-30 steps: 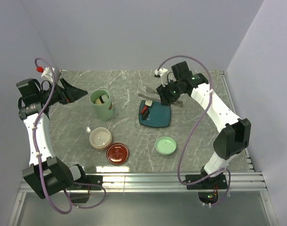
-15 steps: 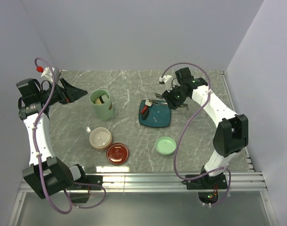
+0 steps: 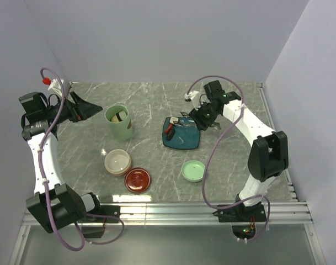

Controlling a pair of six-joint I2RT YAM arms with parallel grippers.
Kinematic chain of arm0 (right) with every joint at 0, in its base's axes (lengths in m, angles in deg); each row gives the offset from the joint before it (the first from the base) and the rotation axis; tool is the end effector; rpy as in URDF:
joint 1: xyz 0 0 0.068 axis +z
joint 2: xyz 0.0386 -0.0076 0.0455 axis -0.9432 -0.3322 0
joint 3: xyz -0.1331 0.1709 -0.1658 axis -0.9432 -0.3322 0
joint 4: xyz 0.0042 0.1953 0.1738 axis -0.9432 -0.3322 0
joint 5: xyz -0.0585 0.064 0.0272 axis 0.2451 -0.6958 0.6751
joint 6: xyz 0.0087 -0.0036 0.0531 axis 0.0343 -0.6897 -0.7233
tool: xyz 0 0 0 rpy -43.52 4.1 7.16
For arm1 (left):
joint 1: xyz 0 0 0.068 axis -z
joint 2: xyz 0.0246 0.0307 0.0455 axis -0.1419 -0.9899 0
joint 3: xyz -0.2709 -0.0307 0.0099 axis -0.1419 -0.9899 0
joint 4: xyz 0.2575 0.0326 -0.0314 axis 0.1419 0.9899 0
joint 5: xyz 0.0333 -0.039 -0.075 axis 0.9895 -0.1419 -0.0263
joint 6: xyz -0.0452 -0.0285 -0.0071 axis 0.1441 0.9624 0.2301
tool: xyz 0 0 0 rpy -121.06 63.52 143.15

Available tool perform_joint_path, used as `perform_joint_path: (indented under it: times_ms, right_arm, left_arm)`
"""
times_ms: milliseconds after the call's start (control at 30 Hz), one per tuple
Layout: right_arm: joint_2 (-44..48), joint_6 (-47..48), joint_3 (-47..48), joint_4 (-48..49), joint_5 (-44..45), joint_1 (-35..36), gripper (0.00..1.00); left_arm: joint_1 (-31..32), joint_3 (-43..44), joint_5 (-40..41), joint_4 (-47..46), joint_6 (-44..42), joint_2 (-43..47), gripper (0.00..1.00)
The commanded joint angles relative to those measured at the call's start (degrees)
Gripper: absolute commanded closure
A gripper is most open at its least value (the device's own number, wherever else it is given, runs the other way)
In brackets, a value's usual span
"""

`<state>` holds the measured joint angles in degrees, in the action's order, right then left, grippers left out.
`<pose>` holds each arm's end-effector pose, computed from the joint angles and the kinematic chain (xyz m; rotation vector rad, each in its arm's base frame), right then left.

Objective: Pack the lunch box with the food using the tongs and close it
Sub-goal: Pick up the food using the clamp

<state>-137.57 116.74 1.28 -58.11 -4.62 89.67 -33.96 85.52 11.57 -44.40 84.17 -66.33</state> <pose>0.3398 0.1279 0.2797 -1.2262 2.3054 0.2848 0.2377 0.0790 0.3700 0.0086 1.8928 -1.0307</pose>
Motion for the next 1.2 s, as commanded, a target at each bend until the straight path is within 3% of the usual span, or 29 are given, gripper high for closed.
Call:
perform_joint_path:
  times_ms: [0,767,1167]
  right_arm:
    - [-2.07,0.56,2.83,0.79,-1.17,-0.17,0.42]
    - [-7.43,-0.06,7.84,1.23,-2.31,2.37,0.44]
    - [-6.47,0.12,7.67,0.70,-1.44,2.55,0.54]
  left_arm:
    - [-0.30,1.18,-0.62,-0.80,-0.96,0.11,0.01]
    - [-0.21,2.41,-0.09,0.78,-1.93,-0.94,0.00]
    - [-0.21,3.02,-0.44,0.17,-1.40,-1.38,0.00]
